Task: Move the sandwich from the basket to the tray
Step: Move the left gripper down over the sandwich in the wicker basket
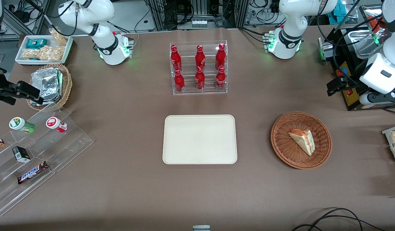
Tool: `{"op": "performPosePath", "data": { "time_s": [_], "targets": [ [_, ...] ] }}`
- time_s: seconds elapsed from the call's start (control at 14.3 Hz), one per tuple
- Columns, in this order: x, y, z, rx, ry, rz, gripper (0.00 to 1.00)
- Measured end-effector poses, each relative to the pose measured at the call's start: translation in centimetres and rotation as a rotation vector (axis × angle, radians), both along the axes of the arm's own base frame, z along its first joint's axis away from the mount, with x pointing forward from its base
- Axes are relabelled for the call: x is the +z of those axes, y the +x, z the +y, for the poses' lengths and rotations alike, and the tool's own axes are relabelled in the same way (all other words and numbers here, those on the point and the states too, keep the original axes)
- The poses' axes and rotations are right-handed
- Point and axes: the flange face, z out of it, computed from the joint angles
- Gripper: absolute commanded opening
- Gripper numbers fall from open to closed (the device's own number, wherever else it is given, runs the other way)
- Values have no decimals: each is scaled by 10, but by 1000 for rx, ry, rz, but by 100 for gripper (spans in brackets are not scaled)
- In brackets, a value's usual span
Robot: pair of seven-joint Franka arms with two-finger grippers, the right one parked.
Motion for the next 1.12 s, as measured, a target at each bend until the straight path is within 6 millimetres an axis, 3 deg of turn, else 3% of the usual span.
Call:
{"op": "performPosePath", "data": {
  "time_s": [0.84,0.98,1.12],
  "targets": [
    [-10,5,-3,-23,-1,23,100],
    [-28,8,-1,-20,2,59,100],
    [-65,19,1,-14,2,117,100]
  ]
}}
